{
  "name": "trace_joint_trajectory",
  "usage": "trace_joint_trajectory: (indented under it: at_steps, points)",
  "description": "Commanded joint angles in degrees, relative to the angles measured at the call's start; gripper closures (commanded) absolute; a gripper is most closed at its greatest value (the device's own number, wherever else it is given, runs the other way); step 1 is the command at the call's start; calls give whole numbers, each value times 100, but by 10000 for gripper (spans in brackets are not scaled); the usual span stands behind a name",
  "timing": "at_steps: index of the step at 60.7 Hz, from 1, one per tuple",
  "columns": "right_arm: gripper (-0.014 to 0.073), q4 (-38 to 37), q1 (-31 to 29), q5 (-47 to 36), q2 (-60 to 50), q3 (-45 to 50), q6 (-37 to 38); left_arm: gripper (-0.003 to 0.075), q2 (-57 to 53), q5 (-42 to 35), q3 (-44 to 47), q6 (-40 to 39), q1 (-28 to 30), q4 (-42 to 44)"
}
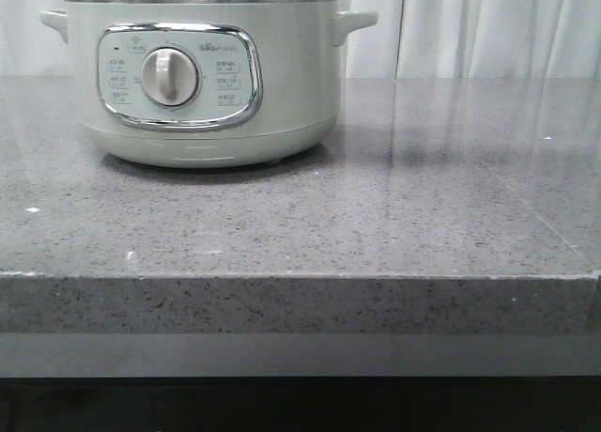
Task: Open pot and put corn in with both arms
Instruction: 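Lower the corn into the pot and open the right gripper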
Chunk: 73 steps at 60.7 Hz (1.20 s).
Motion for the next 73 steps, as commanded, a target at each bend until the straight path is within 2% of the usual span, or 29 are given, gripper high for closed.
trace_joint_trajectory:
  at_steps: [1,27,44,61,73]
  points:
    - [13,186,-17,-659,-778,350,-61,534,-8,-855,-208,-17,-3,-56]
    - [13,186,-17,-1855,-3221,3135,-321,534,-8,-855,-208,-17,-3,-56]
    - [13,186,-17,-2328,-4653,4728,-327,534,-8,-855,-208,-17,-3,-56]
    - [13,186,-17,-2478,-5598,5791,-327,534,-8,-855,-208,-17,-3,-56]
    - [13,186,-17,-2429,-5776,5946,-327,534,-8,-855,-208,-17,-3,-56]
